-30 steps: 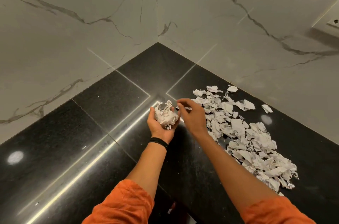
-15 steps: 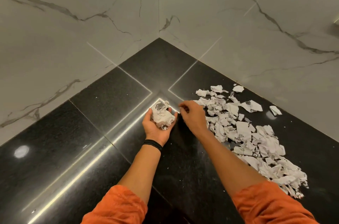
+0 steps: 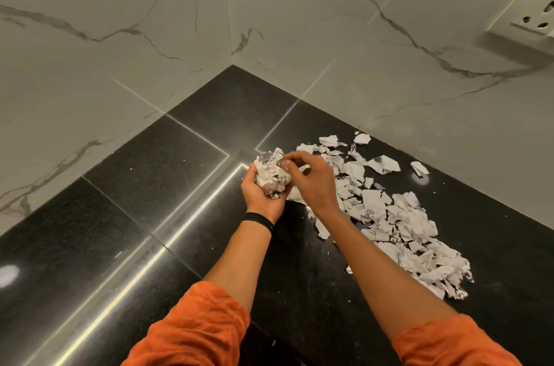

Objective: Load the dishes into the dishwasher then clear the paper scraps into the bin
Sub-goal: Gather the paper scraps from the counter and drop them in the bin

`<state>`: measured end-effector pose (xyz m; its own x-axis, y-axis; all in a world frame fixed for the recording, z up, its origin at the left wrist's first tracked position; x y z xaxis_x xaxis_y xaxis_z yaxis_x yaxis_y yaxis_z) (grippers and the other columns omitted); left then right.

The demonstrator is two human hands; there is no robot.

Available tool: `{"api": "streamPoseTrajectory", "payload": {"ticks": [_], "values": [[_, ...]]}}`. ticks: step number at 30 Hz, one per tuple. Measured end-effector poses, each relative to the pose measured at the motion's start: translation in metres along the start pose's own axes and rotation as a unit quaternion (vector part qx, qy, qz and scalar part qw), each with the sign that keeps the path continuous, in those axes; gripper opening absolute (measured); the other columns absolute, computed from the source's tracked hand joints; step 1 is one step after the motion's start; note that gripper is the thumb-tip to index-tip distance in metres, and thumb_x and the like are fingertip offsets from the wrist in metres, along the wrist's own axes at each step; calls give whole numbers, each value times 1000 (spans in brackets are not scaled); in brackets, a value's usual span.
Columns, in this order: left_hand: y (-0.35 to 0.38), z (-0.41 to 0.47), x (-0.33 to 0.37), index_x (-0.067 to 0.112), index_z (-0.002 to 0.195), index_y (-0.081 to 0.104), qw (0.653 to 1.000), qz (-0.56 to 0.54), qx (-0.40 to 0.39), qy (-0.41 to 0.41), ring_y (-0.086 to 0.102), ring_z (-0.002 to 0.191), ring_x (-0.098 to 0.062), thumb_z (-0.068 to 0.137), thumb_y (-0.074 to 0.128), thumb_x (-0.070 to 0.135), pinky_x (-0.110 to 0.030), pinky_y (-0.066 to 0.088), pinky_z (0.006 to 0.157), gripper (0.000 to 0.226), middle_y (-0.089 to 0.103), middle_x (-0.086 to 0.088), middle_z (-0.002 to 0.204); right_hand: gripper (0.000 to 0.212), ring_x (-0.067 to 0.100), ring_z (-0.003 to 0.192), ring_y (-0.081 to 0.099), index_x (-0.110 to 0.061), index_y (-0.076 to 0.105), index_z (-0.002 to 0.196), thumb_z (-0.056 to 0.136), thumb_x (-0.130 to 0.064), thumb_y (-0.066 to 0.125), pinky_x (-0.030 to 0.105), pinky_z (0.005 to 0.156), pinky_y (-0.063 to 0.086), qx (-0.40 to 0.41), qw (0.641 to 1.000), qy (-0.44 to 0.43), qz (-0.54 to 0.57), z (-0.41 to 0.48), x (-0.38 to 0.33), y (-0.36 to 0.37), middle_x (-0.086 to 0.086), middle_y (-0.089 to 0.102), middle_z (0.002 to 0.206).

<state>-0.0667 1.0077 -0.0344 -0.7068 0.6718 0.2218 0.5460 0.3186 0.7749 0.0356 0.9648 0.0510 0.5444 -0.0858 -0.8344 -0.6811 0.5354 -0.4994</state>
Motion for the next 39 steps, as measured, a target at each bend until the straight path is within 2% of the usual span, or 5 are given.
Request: {"api": "streamPoseTrajectory", "payload": {"ticks": [4, 13, 24, 30, 39], "values": [[5, 14, -2, 6, 113, 69, 1000, -15, -10, -1, 67, 94, -29, 101, 48, 42, -52, 42, 111, 43, 74, -16, 101, 14, 4, 87, 65, -19, 75, 105, 95, -18, 65, 26, 80, 56, 12, 996, 32, -82, 40, 29, -12, -8, 72, 96], [12, 45, -2, 10, 134, 62, 1000, -3, -10, 6, 60, 113, -27, 98, 52, 40, -50, 39, 114, 48, 66, -13, 125, 18, 30, 98, 64, -11, 74, 104, 94, -18, 62, 37, 75, 51, -145, 927, 29, -345, 105, 90, 28, 10, 70, 102], [26, 30, -12, 12, 114, 71, 997, 67, -25, -15, 66, 95, -25, 100, 50, 40, -39, 47, 96, 38, 70, -12, 112, 14, 5, 90, 66, -17, 74, 105, 91, -21, 72, 18, 78, 54, -8, 1000, -25, 1, 50, 12, -20, -8, 72, 96], [26, 18, -22, 8, 134, 62, 998, 51, -24, -25, 68, 101, -26, 98, 51, 46, -41, 52, 100, 53, 71, -10, 105, 17, 8, 93, 62, -21, 76, 101, 85, -18, 74, 30, 84, 52, -125, 983, -116, -67, 9, -15, -1, -11, 73, 97], [35, 41, -29, 9, 135, 60, 998, 36, -37, -37, 59, 121, -33, 100, 44, 38, -53, 39, 113, 48, 66, -17, 128, 14, 2, 92, 65, -18, 75, 105, 94, -17, 67, 21, 83, 54, 17, 999, 8, -41, 60, 35, -44, -9, 72, 99]]}}
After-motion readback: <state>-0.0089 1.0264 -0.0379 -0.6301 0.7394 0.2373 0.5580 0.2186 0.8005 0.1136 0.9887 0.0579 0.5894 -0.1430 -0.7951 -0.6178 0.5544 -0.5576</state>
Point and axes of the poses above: each hand's wrist, its own z-axis towards the middle knuckle, its own y-axis out of the palm, x = y × z, the point moved 7 cm from there along z, towards the middle knuckle
